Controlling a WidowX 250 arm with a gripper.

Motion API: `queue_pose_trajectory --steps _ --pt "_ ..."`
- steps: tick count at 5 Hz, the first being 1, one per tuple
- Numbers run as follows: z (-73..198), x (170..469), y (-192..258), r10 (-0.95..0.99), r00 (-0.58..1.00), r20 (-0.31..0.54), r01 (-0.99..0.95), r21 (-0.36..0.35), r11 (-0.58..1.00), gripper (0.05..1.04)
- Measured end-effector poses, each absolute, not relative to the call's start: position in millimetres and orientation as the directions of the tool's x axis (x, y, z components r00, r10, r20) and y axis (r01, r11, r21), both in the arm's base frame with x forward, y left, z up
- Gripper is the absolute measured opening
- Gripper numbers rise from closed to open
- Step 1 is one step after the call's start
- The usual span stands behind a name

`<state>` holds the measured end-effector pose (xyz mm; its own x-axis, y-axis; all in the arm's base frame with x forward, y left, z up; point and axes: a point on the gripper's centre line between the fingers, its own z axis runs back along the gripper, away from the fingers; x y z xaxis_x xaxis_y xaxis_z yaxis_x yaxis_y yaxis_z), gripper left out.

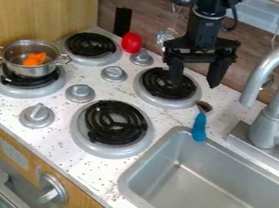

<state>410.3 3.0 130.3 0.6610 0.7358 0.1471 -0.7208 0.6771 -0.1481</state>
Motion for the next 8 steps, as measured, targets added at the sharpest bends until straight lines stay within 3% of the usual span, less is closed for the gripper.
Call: queue_pose_trajectory --steps 2,3,6,7,8 --pt "113 401 9 0.746 0.659 0.094 -0.741 -0.091 0.666 1.001" --pt "138 388 30 0.782 0.614 0.107 -0.774 -0.117 0.623 1.001" --pt "220 344 147 0.91 0.298 0.287 -0.924 -0.152 0.35 1.001" --pt "226 331 182 0.939 0.187 0.29 -0.954 -0.174 0.244 1.001" --pt "195 325 227 0.961 0.124 0.249 -0.976 -0.143 0.163 1.001"
